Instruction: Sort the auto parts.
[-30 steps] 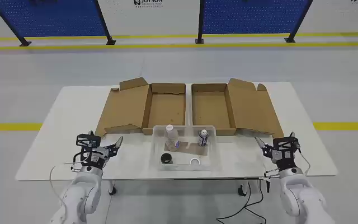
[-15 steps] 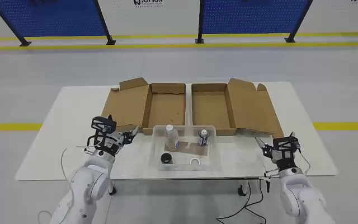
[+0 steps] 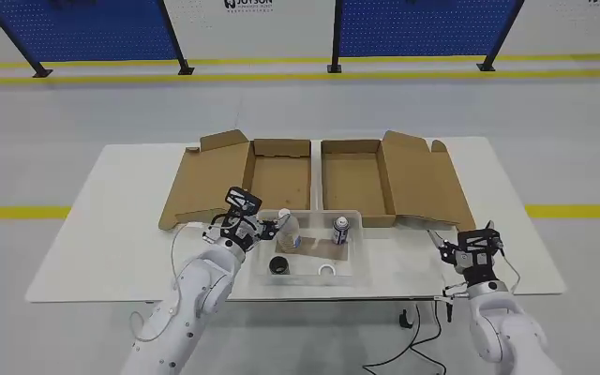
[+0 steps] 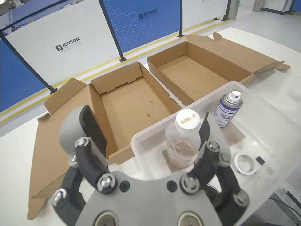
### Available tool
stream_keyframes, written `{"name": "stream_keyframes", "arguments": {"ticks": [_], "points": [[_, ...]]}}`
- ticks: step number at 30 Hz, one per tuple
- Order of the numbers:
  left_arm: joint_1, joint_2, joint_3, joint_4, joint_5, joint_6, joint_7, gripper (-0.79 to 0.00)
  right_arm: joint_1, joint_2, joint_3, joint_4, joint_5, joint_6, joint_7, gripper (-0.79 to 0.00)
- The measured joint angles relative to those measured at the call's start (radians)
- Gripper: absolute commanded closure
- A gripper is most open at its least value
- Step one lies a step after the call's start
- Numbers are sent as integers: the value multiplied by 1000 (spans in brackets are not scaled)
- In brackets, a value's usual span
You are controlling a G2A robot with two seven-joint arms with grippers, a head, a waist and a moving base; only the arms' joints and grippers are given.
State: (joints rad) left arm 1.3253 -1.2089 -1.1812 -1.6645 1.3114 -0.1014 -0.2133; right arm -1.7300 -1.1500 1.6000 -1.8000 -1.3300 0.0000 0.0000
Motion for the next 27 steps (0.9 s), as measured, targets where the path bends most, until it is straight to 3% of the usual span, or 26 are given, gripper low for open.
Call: {"name": "stream_keyframes", "arguments": {"ticks": [12,27], "points": [[-75,-27,77,107,-76,-2,-20,-785,0,0,0,0,0,0,0,-785],[-55,-35,94,118,-65,-9,-31,-785,0,0,0,0,0,0,0,-785]]}}
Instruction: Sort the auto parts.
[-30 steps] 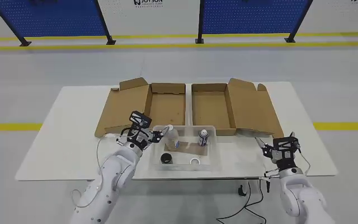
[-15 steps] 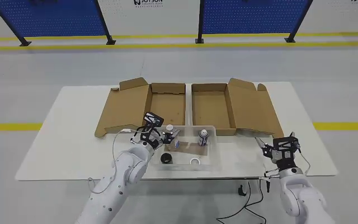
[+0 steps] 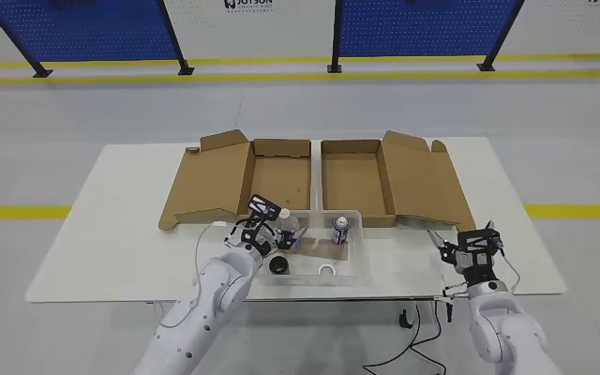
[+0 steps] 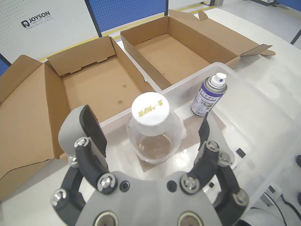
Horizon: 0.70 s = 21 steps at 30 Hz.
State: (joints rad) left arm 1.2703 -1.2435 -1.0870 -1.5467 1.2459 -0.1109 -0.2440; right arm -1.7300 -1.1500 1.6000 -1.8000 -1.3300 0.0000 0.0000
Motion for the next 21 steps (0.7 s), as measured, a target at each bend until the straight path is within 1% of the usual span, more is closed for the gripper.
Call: {"name": "stream_keyframes", "arguments": {"ticks": [7,14,21], "points": [[-5,-8,16,19,-17,-4,-1,-785,0,0,0,0,0,0,0,-785],[-21,-15,40,62,-7,-10,-16,-785,0,0,0,0,0,0,0,-785],[-37,-21,45,90,-14,-12,-15,-785,0,0,0,0,0,0,0,-785]]}}
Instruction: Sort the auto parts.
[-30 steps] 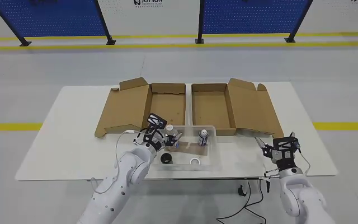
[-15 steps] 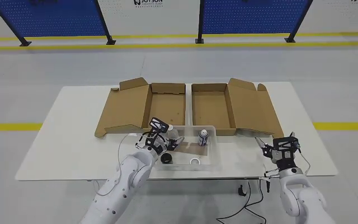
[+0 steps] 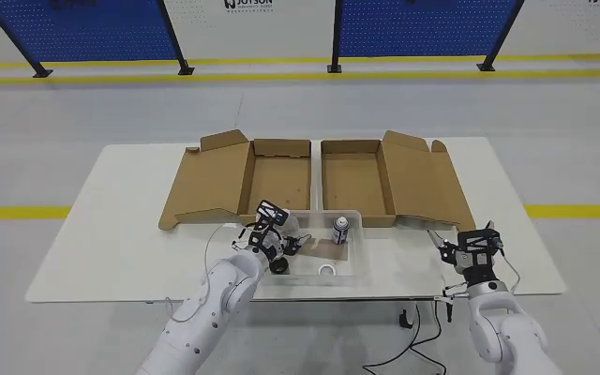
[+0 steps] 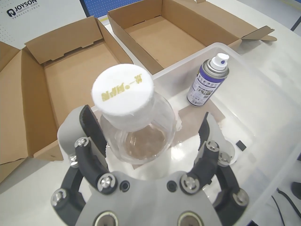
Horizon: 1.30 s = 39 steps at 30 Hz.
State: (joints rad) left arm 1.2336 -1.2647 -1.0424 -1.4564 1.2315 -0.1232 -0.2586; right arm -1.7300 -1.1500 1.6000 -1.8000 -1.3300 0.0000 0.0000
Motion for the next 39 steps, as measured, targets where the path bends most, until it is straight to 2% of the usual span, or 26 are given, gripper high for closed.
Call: {"name": "stream_keyframes", "arguments": {"ticks": [12,15,19,23,26,30,32,33,35,39], "points": [[-34,-14,4,47,-74,13,-66,-779,0,0,0,0,0,0,0,-785],[-44,-19,5,59,-92,39,-75,-680,0,0,0,0,0,0,0,-785],[-57,-26,13,73,-81,83,-82,-637,0,0,0,0,0,0,0,-785],[-61,-31,23,74,-79,91,-78,-671,0,0,0,0,0,0,0,-785],[-61,-34,25,81,-80,92,-77,-665,0,0,0,0,0,0,0,-785],[-61,-35,24,90,-78,93,-76,-610,0,0,0,0,0,0,0,-785],[-62,-37,22,94,-77,96,-74,-489,0,0,0,0,0,0,0,-785],[-62,-37,22,96,-76,96,-74,-477,0,0,0,0,0,0,0,-785],[-64,-38,21,100,-76,96,-73,-391,0,0,0,0,0,0,0,-785],[-63,-40,20,104,-71,97,-70,-369,0,0,0,0,0,0,0,-785]]}}
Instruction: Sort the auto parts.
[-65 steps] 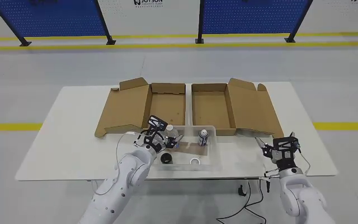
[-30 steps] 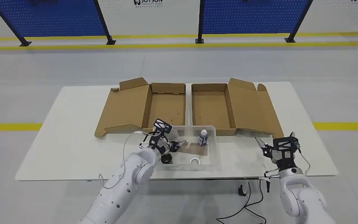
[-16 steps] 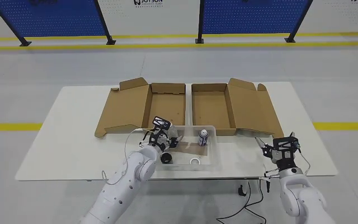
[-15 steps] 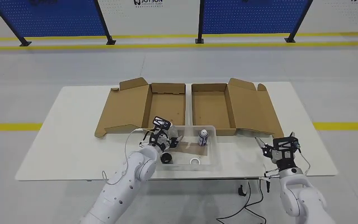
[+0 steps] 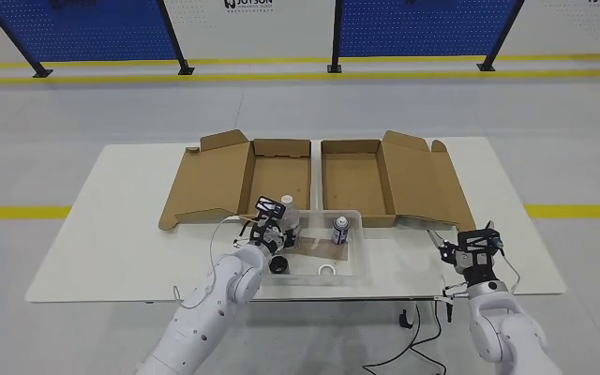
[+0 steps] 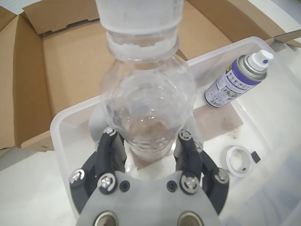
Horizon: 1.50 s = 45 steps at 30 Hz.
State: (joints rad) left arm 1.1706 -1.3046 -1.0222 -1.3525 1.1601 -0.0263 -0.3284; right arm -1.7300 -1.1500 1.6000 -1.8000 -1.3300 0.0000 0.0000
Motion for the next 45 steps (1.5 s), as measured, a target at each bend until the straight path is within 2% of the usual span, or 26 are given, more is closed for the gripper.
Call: {"name": "stream_keyframes", "arguments": {"ticks": [2,4,5,6,7,8,13,25,31,38,45], "points": [[1,-1,0,3,3,0,1,-363,0,0,0,0,0,0,0,-785],[1,-2,0,5,6,-1,3,-308,0,0,0,0,0,0,0,-785],[1,-2,0,6,8,-2,3,-249,0,0,0,0,0,0,0,-785],[1,-3,0,6,9,-3,4,-154,0,0,0,0,0,0,0,-785],[1,-3,0,7,9,-3,4,-22,0,0,0,0,0,0,0,-785],[2,-4,0,7,10,-3,5,0,0,0,0,0,0,0,0,-785],[5,-5,2,4,22,-17,16,0,0,0,0,0,0,0,0,-785],[40,6,-24,-40,43,-124,67,0,0,0,0,0,0,0,0,-785],[81,21,-72,-129,24,-203,59,0,0,0,0,0,0,0,0,-785],[170,49,-174,-288,-17,-292,-13,0,0,0,0,0,0,0,0,-785],[261,71,-255,-389,-39,-362,-57,0,0,0,0,0,0,0,0,-785]]}}
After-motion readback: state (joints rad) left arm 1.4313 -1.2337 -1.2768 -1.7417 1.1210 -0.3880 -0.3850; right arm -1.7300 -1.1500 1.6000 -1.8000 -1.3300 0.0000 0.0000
